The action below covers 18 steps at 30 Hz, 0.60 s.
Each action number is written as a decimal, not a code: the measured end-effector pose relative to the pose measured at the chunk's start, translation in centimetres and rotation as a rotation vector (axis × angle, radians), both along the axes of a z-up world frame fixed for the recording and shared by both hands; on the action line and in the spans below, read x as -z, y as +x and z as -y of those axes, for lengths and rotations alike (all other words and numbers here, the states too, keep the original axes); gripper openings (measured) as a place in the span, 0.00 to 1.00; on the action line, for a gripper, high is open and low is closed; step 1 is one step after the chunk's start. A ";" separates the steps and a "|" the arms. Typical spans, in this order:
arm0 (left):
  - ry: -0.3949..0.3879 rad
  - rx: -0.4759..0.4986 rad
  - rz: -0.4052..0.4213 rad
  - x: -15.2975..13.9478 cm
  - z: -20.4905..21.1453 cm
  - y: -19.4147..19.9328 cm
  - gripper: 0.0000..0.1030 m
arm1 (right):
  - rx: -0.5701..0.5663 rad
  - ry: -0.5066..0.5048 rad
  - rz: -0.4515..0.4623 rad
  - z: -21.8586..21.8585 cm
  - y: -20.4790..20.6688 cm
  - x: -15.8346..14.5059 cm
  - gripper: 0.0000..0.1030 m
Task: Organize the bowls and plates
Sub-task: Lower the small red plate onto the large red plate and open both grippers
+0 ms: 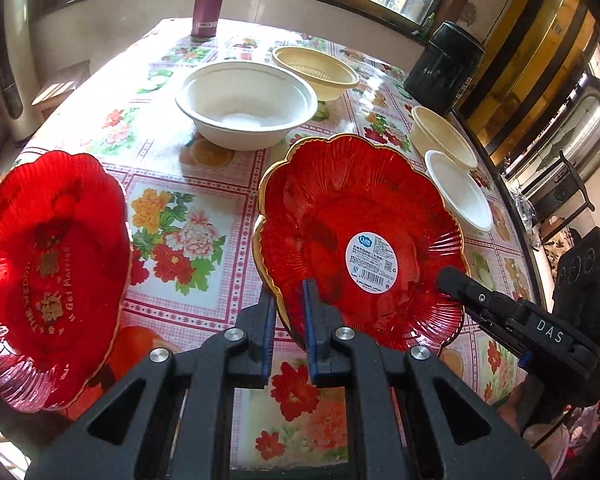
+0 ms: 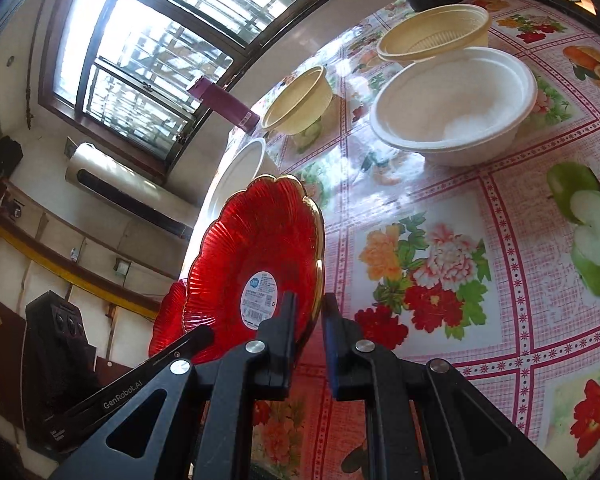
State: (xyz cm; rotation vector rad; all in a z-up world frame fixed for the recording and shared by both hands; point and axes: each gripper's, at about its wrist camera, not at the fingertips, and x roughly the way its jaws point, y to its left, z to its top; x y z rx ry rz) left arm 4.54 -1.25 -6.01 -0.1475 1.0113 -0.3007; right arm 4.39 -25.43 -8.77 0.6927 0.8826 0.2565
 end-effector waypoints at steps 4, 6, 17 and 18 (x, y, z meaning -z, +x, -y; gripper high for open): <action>0.000 -0.041 0.052 -1.5 -2.9 -1.2 0.11 | -0.054 -0.023 0.047 -2.9 -0.1 -1.9 0.12; -0.004 -0.069 0.068 -2.0 -4.6 -1.6 0.11 | -0.087 -0.036 0.063 -4.6 0.2 -2.5 0.12; 0.051 -0.246 0.117 -2.7 -13.6 -3.1 0.11 | -0.288 -0.091 0.080 -15.7 2.5 -3.0 0.12; 0.054 -0.259 0.112 -2.4 -14.3 -3.1 0.11 | -0.300 -0.093 0.077 -16.5 2.7 -2.9 0.12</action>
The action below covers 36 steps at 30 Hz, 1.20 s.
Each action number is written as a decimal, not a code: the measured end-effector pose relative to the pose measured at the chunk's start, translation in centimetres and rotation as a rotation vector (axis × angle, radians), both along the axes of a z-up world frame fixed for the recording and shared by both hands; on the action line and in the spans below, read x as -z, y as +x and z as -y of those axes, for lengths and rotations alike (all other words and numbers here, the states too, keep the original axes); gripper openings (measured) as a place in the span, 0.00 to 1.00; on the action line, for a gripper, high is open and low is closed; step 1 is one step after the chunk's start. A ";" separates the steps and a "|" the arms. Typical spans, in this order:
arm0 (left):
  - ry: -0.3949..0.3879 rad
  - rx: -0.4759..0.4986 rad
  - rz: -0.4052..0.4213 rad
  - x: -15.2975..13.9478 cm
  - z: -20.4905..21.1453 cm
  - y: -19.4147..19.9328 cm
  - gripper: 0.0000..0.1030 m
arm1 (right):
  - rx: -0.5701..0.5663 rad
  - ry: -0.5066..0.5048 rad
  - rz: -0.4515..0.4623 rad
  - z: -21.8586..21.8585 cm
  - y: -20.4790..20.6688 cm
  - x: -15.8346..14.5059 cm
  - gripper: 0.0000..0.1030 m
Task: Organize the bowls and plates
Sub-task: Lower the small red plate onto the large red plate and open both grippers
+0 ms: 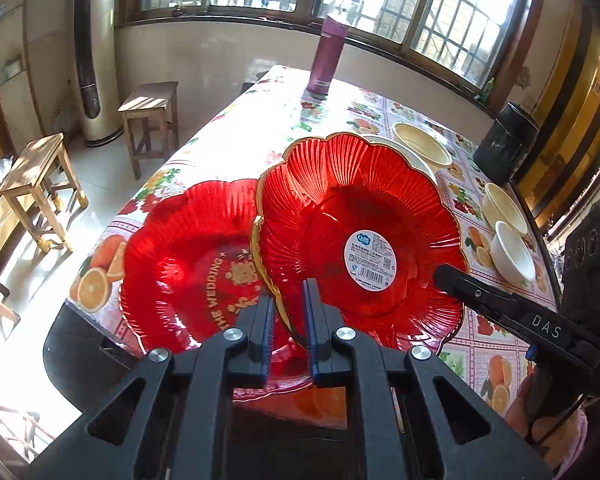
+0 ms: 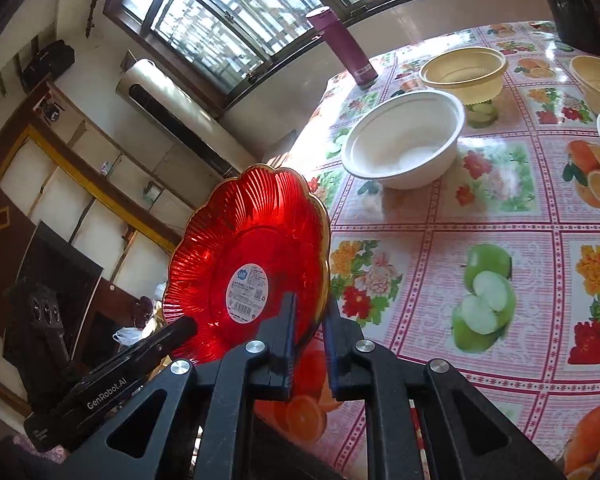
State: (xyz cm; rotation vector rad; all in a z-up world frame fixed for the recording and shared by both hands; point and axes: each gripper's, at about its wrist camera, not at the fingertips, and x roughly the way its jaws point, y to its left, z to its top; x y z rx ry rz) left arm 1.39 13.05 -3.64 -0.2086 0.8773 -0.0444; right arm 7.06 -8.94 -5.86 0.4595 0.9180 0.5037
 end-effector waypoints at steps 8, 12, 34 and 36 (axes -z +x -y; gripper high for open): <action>-0.001 -0.071 -0.057 2.5 -3.6 0.2 0.11 | -0.076 -0.084 -0.052 -5.5 0.9 2.5 0.12; -0.019 -0.094 -0.083 3.4 -5.0 0.3 0.11 | -0.096 -0.120 -0.058 -7.1 1.2 3.2 0.14; -0.191 -0.134 0.008 1.3 -7.2 -0.7 0.81 | -0.135 -0.308 0.186 -5.7 -2.1 -1.4 0.78; -0.193 -0.073 0.020 0.8 -5.1 -0.5 0.84 | -0.110 -0.245 0.169 -3.7 -2.0 -1.4 0.81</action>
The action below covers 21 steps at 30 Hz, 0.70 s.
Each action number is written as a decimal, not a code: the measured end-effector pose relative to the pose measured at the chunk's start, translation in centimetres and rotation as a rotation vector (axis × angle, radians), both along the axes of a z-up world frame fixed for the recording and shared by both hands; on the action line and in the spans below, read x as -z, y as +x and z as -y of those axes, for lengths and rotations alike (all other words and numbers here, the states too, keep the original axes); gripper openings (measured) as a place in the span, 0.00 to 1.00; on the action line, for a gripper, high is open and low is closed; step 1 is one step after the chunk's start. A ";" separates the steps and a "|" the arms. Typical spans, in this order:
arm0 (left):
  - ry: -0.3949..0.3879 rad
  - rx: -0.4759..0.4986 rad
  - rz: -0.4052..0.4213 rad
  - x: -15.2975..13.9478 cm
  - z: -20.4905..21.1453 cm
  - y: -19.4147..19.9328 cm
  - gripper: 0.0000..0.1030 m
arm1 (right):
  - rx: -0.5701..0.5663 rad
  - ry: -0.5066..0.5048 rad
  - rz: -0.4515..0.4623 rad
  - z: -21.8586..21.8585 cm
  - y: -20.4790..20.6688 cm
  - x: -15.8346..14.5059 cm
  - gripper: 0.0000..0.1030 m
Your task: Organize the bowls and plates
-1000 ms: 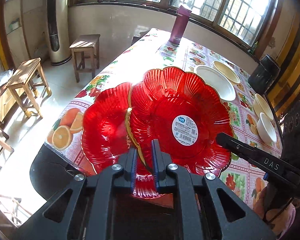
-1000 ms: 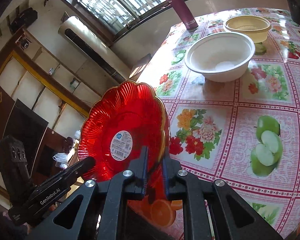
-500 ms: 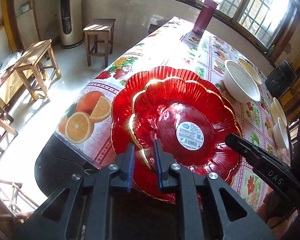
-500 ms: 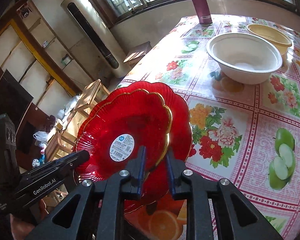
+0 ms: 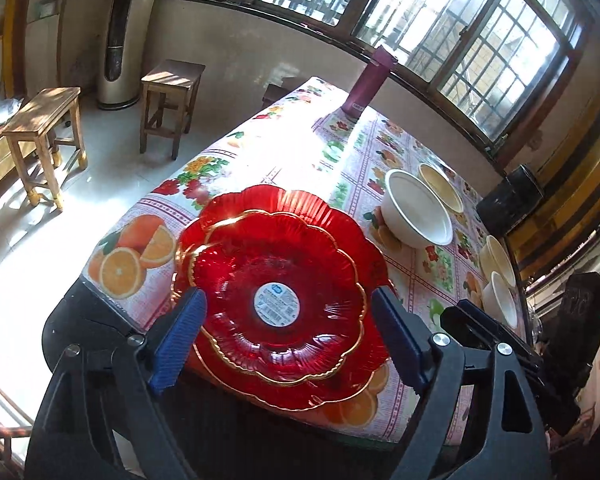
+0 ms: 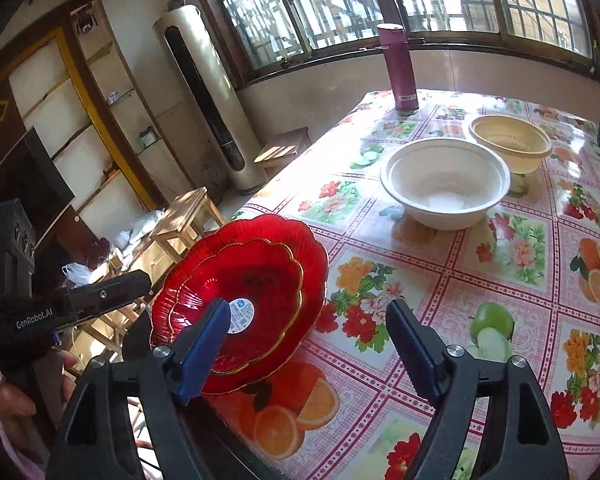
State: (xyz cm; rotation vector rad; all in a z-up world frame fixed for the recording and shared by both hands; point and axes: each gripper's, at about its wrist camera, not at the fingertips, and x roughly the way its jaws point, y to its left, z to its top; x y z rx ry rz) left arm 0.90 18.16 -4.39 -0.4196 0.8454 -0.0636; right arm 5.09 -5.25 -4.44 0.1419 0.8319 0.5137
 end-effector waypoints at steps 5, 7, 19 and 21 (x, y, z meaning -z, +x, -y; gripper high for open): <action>-0.025 0.157 0.020 -1.1 5.5 0.6 1.00 | 0.059 0.111 -0.040 4.9 0.3 0.3 1.00; -0.009 0.208 0.027 -1.5 7.8 0.8 1.00 | 0.074 0.165 -0.058 7.1 0.5 0.5 1.00; 0.174 0.396 -0.044 -1.9 18.7 4.4 1.00 | 0.326 0.269 -0.007 22.9 0.1 -1.5 1.00; 0.222 0.399 -0.073 -2.0 20.0 5.6 1.00 | 0.384 0.256 0.014 25.9 0.5 -2.3 1.00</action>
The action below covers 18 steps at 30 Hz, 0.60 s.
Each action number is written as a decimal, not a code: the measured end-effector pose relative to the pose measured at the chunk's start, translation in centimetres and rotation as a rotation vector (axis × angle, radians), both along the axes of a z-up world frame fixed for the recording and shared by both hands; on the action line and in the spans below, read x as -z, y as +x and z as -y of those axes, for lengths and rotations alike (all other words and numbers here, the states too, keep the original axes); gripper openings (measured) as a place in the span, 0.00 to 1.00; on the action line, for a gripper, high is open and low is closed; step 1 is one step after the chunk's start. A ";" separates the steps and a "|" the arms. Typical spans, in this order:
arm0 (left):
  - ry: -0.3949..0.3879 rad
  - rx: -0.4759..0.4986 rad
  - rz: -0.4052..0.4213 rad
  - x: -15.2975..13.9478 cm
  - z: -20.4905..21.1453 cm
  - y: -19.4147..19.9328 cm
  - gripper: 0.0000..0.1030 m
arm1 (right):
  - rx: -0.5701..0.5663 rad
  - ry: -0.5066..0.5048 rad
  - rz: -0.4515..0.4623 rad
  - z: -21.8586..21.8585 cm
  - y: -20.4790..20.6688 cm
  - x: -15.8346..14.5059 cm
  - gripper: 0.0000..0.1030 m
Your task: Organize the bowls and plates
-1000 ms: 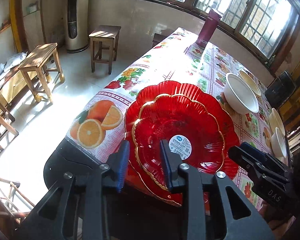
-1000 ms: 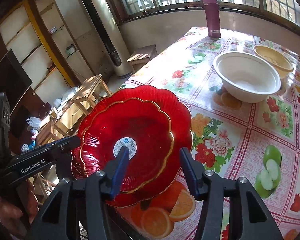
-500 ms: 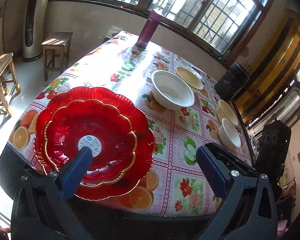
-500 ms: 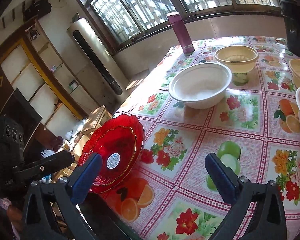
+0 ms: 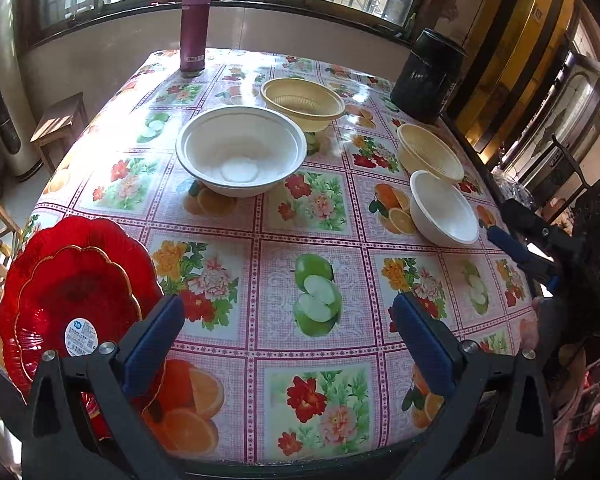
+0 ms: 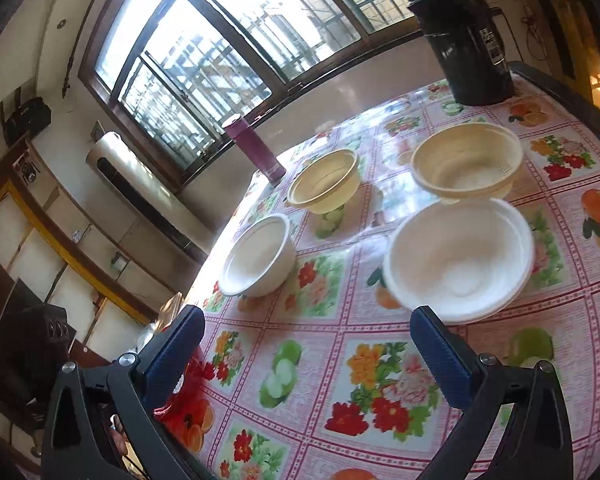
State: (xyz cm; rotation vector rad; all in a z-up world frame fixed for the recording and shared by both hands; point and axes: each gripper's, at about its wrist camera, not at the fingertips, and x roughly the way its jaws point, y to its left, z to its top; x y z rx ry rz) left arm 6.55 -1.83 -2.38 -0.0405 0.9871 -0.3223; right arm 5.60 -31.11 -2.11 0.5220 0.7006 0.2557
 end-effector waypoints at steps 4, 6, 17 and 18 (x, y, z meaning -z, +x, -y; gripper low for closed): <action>0.192 0.026 0.126 -3.6 2.9 2.3 1.00 | 0.131 -0.117 0.082 4.5 0.8 -4.2 1.00; 0.303 0.027 0.300 -7.9 4.4 2.3 1.00 | 0.184 -0.197 0.172 5.6 0.6 -7.8 1.00; 0.316 0.113 0.677 -10.4 8.3 5.2 1.00 | 0.499 -0.463 0.949 5.2 -5.5 -18.7 1.00; 0.306 0.110 0.607 -8.9 8.4 6.7 1.00 | 0.521 -0.436 0.906 6.0 -4.6 -18.3 1.00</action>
